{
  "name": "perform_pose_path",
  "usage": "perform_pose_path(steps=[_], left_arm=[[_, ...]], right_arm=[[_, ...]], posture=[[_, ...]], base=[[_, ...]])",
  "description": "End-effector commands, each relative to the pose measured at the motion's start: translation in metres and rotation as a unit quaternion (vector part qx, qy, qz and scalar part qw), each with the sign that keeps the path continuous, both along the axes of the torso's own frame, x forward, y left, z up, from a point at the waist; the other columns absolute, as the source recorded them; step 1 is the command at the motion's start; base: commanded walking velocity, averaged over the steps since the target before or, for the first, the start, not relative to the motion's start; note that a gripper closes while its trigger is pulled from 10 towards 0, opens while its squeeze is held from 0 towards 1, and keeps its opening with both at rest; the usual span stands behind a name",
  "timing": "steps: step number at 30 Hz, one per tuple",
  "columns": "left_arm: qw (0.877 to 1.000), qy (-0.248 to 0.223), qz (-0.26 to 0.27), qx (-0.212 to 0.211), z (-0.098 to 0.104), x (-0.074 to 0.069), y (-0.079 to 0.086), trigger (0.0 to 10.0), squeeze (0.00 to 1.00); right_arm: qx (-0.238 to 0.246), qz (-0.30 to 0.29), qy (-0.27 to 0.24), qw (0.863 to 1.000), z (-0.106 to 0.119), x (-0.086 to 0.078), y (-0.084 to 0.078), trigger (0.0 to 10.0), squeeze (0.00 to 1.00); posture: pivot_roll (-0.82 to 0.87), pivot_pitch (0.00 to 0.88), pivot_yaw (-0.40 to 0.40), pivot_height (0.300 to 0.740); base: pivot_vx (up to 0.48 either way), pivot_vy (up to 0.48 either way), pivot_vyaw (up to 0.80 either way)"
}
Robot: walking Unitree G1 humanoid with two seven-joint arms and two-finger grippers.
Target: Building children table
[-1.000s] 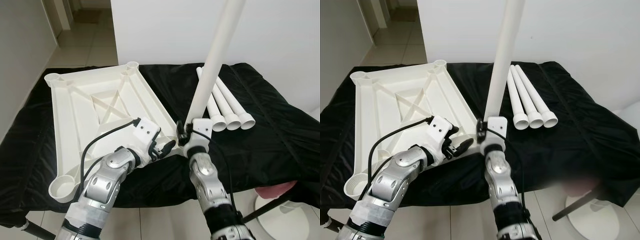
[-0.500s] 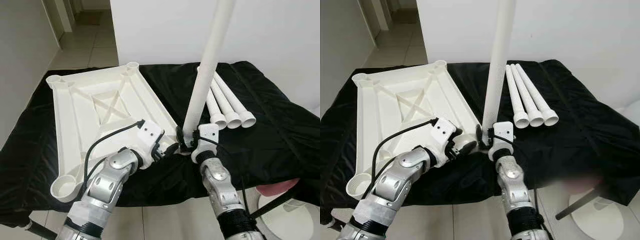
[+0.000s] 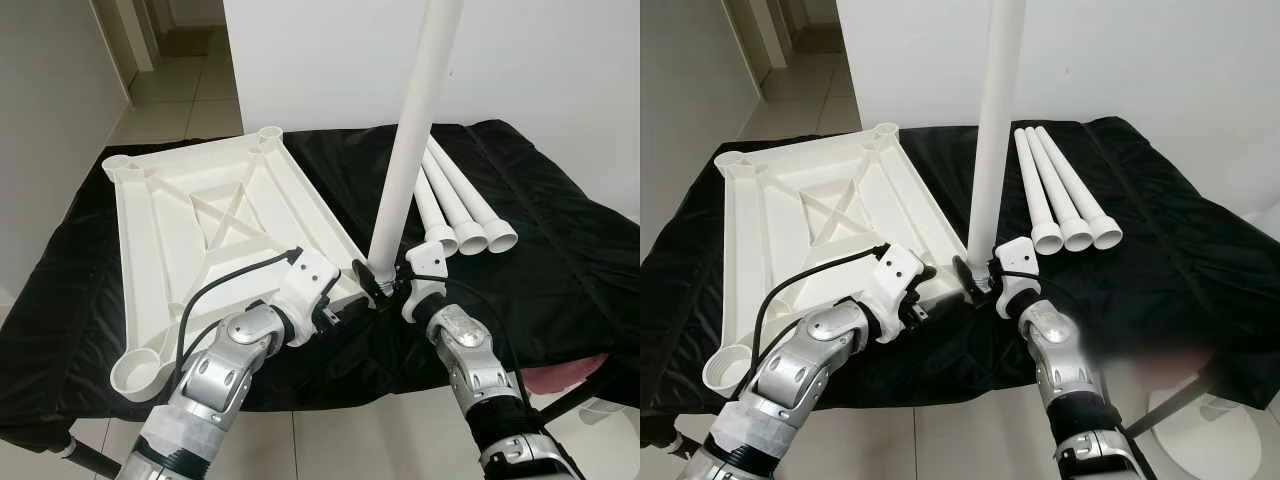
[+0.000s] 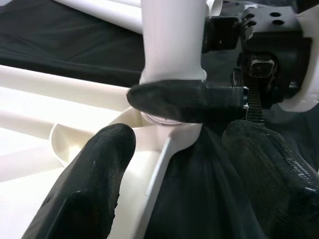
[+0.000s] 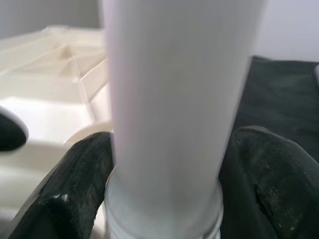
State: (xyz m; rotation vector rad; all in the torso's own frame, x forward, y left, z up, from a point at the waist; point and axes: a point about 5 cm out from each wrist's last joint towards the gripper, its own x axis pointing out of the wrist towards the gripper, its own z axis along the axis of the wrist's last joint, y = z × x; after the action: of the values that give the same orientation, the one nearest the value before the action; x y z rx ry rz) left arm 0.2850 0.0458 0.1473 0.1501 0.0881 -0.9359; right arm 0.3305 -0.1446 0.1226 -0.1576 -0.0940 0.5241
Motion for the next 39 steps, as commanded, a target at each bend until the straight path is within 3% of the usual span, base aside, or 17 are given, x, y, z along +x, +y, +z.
perform_pose_path(steps=[1, 8, 9, 11, 12, 15, 16, 26, 27, 39], left_arm=[[0.999, 0.011, -0.043, 0.006, -0.004, -0.005, -0.002, 10.0, 0.00], [0.999, 0.008, -0.043, 0.002, -0.002, -0.003, 0.001, 10.0, 0.00], [0.999, 0.007, -0.040, 0.002, -0.001, -0.002, 0.001, 10.0, 0.00], [0.999, 0.006, -0.038, 0.001, -0.001, -0.001, 0.002, 10.0, 0.00], [0.999, 0.005, -0.035, 0.001, 0.000, -0.001, 0.002, 10.0, 0.00], [0.999, 0.005, -0.034, -0.002, 0.002, -0.002, 0.002, 10.0, 0.00], [0.999, 0.007, -0.037, -0.003, 0.002, -0.003, 0.002, 10.0, 0.00], [0.998, 0.001, -0.064, 0.013, -0.002, -0.011, 0.004, 10.0, 0.00], [0.998, 0.000, -0.061, 0.013, -0.002, -0.011, 0.004, 10.0, 0.00], [0.999, -0.013, -0.035, 0.023, 0.000, -0.004, 0.012, 10.0, 0.00]], right_arm=[[-0.002, 0.027, -0.002, 1.000, 0.003, 0.002, 0.004, 10.0, 0.00], [-0.014, 0.086, 0.000, 0.996, 0.008, 0.011, 0.007, 9.8, 0.00], [-0.018, 0.096, 0.001, 0.995, 0.008, 0.012, 0.008, 6.2, 0.00], [-0.021, 0.102, 0.002, 0.995, 0.009, 0.013, 0.008, 6.2, 0.00], [-0.024, 0.106, 0.003, 0.994, 0.009, 0.015, 0.008, 3.7, 0.00], [-0.029, 0.113, 0.006, 0.993, 0.010, 0.018, 0.008, 3.3, 0.00], [-0.033, 0.117, 0.006, 0.993, 0.011, 0.019, 0.008, 0.0, 0.00], [-0.036, 0.120, 0.018, 0.992, 0.008, 0.021, 0.000, 0.0, 0.00], [-0.029, 0.117, 0.019, 0.992, 0.007, 0.021, -0.001, 10.0, 0.00], [0.025, 0.063, 0.025, 0.997, -0.003, 0.013, 0.001, 10.0, 0.00]], posture=[[-0.12, 0.000, 0.069, 0.740], [-0.11, 0.000, 0.057, 0.740], [-0.10, 0.000, 0.053, 0.740], [-0.10, 0.000, 0.053, 0.740], [-0.10, 0.000, 0.048, 0.740], [-0.08, 0.000, 0.040, 0.740], [-0.08, 0.000, 0.036, 0.740], [-0.07, 0.000, 0.024, 0.740], [-0.07, 0.000, 0.023, 0.740], [-0.07, 0.000, 0.023, 0.740]], base=[[0.000, 0.000, 0.00], [0.000, 0.000, 0.00], [0.000, 0.000, 0.00], [0.000, 0.000, 0.00], [0.000, 0.000, 0.00], [0.000, 0.000, 0.00], [0.000, 0.000, 0.00], [0.000, 0.000, 0.00], [0.000, 0.000, 0.00], [0.000, 0.000, 0.00]])
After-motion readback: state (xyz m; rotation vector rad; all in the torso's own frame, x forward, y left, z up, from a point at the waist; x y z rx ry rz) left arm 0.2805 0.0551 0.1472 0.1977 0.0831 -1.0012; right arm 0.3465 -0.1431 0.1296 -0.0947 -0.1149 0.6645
